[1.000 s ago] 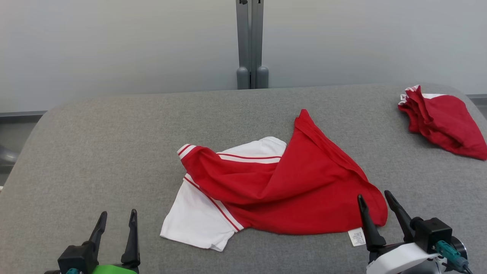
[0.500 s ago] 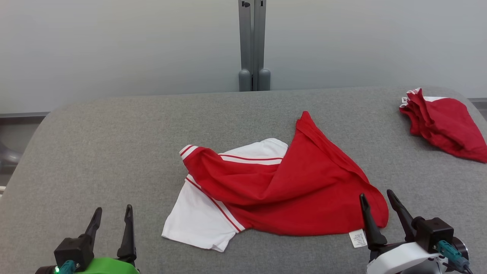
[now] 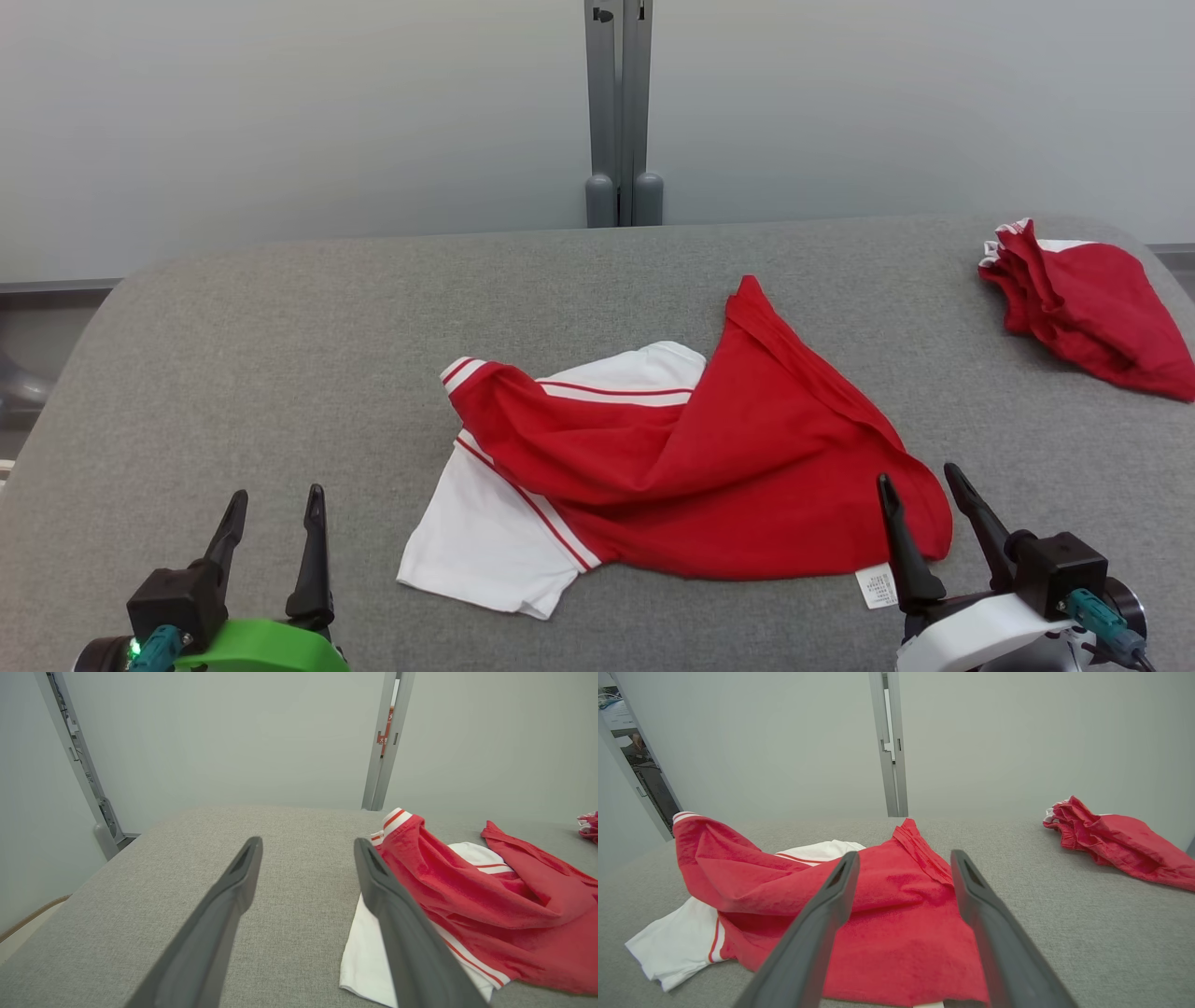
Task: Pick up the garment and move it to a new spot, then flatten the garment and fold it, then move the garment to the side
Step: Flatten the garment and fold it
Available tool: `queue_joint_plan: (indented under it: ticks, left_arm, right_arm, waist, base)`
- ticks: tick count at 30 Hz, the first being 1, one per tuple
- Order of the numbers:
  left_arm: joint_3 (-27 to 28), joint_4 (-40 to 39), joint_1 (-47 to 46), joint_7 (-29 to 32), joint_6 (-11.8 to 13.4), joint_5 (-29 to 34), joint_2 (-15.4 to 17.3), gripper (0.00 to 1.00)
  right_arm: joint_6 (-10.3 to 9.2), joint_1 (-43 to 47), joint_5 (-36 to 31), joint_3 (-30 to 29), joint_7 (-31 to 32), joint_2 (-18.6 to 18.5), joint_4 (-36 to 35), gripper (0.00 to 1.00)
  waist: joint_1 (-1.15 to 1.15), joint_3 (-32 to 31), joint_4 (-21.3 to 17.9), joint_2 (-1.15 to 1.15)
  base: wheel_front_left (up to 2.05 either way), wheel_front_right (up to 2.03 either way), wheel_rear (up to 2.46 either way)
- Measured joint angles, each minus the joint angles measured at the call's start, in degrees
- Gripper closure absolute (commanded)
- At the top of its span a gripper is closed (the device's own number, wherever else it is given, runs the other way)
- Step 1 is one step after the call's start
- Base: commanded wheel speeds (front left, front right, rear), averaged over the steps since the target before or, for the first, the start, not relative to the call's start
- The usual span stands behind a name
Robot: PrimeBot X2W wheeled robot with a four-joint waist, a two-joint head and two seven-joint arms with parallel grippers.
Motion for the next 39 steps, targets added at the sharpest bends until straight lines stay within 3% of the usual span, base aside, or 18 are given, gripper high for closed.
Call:
queue_joint_plan:
  ticks: [14, 25, 39]
  left_arm:
    - [-0.55, -1.43, 0.84, 0.51, 0.98, -0.18, 0.26, 0.00]
    - [-1.71, 0.03, 0.35, 0.52, 0.37, -0.80, 1.07, 0.00]
    - [-7.54, 16.69, -7.63, -1.14, -2.58, -2.14, 1.68, 0.00]
  right_arm:
    - [0.00, 0.00, -0.08, 0.31, 0.00, -0.09, 0.21, 0.00]
    - [0.00, -1.85, -0.04, 0.38, 0.00, -1.10, 2.50, 0.00]
    - [0.01, -12.23, -0.32, 1.70, 0.25, -4.69, 20.19, 0.00]
  waist:
    - [0.00, -0.54, -0.08, 0.00]
    - [0.00, 0.56, -0.63, 0.00]
    - [0.00, 5.21, -2.47, 0.00]
  base:
    - [0.00, 0.00, 0.00]
    - [0.00, 0.00, 0.00]
    - [0.00, 0.00, 0.00]
